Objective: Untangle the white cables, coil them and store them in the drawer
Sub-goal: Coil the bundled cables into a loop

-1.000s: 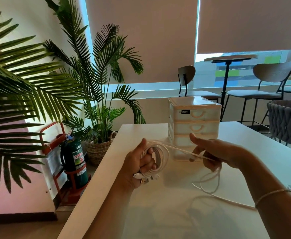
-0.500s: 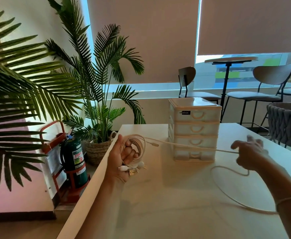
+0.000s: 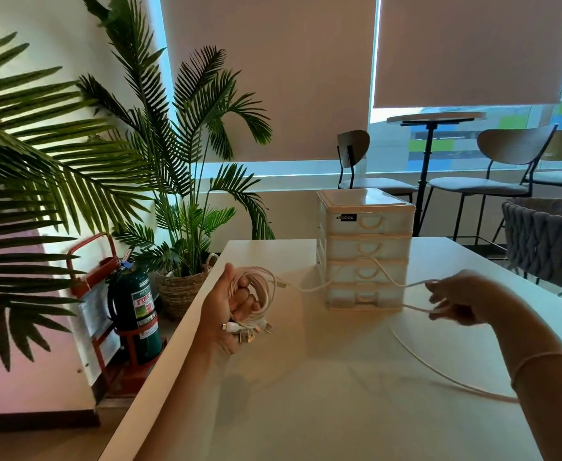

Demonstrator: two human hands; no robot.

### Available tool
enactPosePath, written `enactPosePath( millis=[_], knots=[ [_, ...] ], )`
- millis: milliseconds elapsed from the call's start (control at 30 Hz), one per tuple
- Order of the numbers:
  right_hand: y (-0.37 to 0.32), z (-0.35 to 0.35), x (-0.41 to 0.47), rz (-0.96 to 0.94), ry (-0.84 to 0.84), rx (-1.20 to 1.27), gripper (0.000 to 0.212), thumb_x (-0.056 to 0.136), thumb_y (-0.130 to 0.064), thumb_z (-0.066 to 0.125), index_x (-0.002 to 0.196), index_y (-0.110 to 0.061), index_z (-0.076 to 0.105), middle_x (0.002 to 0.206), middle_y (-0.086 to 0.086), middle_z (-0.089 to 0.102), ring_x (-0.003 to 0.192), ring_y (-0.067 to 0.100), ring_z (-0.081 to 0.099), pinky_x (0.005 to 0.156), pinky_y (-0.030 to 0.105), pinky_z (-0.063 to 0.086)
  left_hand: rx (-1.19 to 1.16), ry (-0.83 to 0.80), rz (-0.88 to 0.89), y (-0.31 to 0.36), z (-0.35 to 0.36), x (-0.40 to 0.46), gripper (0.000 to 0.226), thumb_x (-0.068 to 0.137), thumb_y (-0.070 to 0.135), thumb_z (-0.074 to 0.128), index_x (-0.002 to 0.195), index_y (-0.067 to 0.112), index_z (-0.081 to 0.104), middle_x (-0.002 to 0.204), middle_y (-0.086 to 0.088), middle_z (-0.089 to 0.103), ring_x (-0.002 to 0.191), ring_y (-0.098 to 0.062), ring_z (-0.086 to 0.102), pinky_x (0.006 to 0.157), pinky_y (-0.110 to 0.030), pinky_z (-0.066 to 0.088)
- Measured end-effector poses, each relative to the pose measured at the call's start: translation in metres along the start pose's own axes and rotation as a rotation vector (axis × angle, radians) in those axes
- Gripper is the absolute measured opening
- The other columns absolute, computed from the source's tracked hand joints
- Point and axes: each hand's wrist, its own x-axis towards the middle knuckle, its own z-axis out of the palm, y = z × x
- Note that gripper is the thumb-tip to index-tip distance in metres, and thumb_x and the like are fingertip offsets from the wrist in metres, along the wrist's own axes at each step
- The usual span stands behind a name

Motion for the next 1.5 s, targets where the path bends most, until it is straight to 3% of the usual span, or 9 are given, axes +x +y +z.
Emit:
enactPosePath(
  millis=[133, 233, 333, 533, 733, 900, 1067, 1233, 1500],
  knots=[
    [-0.003, -0.017, 0.011, -0.030, -0.074, 0.877, 0.015, 0.095, -0.001, 0.042, 0.086, -0.001, 0.054, 0.062, 0.018, 0.067, 0.036, 0.013, 0.061, 0.033, 0.021, 0.048, 0.018, -0.012, -0.014, -0.002, 0.001, 0.002, 0.045, 0.098, 0.040, 0.028, 0.066, 0.011, 0.038, 0.028, 0.009, 0.024, 0.022, -0.003, 0.022, 0.036, -0.013, 0.035],
    [-0.001, -0.030, 0.013, -0.198, 0.401, 1.060, 0.029, 0.085, 0.002, 0.053, 0.111, -0.009, 0.057, 0.112, 0.014, 0.062, 0.076, 0.014, 0.069, 0.065, 0.019, 0.055, 0.043, -0.044, -0.048, -0.003, 0.002, -0.001, 0.045, 0.097, 0.041, 0.031, 0.065, 0.011, 0.039, 0.029, 0.008, 0.024, 0.022, -0.004, 0.022, 0.037, -0.015, 0.036],
    [-0.011, -0.030, -0.009, -0.322, 0.594, 0.549, 0.053, 0.079, -0.014, 0.063, 0.129, -0.012, 0.044, 0.132, 0.018, 0.044, 0.115, 0.030, 0.049, 0.086, 0.033, 0.046, 0.088, -0.105, -0.129, -0.010, 0.010, -0.005, 0.045, 0.094, 0.041, 0.035, 0.063, 0.010, 0.042, 0.030, 0.007, 0.024, 0.024, -0.005, 0.022, 0.039, -0.017, 0.036],
    [-0.044, 0.018, -0.054, -0.342, 0.549, -0.692, 0.044, 0.087, -0.045, 0.055, 0.115, -0.011, 0.057, 0.111, 0.017, 0.055, 0.104, 0.030, 0.054, 0.092, 0.041, 0.042, 0.153, -0.274, -0.279, -0.024, 0.025, -0.013, 0.044, 0.079, 0.045, 0.045, 0.052, 0.012, 0.054, 0.029, 0.006, 0.026, 0.022, -0.006, 0.026, 0.040, -0.018, 0.041],
    [-0.064, 0.108, -0.104, -0.984, -0.249, -0.421, 0.053, 0.094, -0.051, 0.028, 0.103, -0.008, 0.060, 0.098, 0.010, 0.062, 0.094, 0.024, 0.057, 0.080, 0.032, 0.043, 0.284, -0.409, -0.384, -0.035, 0.036, -0.016, 0.048, 0.084, 0.040, 0.036, 0.050, 0.012, 0.053, 0.027, 0.006, 0.029, 0.020, -0.006, 0.027, 0.039, -0.019, 0.033],
    [-0.051, 0.118, -0.089, -0.933, -0.239, -0.392, 0.064, 0.091, -0.057, 0.030, 0.084, -0.003, 0.063, 0.073, 0.006, 0.058, 0.067, 0.016, 0.053, 0.066, 0.028, 0.043, 0.151, -0.406, -0.408, -0.041, 0.026, -0.007, 0.073, 0.100, 0.040, 0.009, 0.057, 0.016, 0.063, 0.027, 0.005, 0.035, 0.019, -0.005, 0.033, 0.034, -0.015, 0.028],
    [-0.047, 0.122, -0.087, -0.940, -0.138, -0.346, 0.056, 0.083, -0.065, 0.038, 0.060, -0.015, 0.048, 0.058, -0.003, 0.046, 0.054, 0.007, 0.042, 0.054, 0.023, 0.032, 0.138, -0.582, -0.317, -0.041, 0.031, -0.007, 0.043, 0.059, 0.066, 0.072, 0.061, 0.024, 0.070, 0.032, 0.010, 0.044, 0.024, -0.002, 0.041, 0.037, -0.014, 0.038],
    [-0.041, 0.120, -0.082, -0.835, -0.380, -0.113, 0.072, 0.070, -0.071, 0.041, 0.083, -0.004, 0.063, 0.074, 0.001, 0.057, 0.073, 0.012, 0.054, 0.072, 0.026, 0.042, 0.094, -0.536, -0.434, -0.040, 0.026, -0.006, 0.066, 0.078, 0.069, 0.034, 0.049, 0.018, 0.064, 0.028, 0.007, 0.041, 0.022, -0.004, 0.039, 0.040, -0.016, 0.042],
    [-0.037, 0.113, -0.074, -0.777, -0.611, 0.037, 0.049, 0.068, -0.060, 0.066, 0.074, -0.011, 0.064, 0.070, 0.002, 0.057, 0.070, 0.018, 0.053, 0.070, 0.033, 0.042, 0.083, -0.677, -0.473, -0.037, 0.026, -0.007, 0.048, 0.065, 0.065, 0.068, 0.058, 0.018, 0.064, 0.032, 0.008, 0.046, 0.026, -0.003, 0.044, 0.046, -0.017, 0.046]
  ],
)
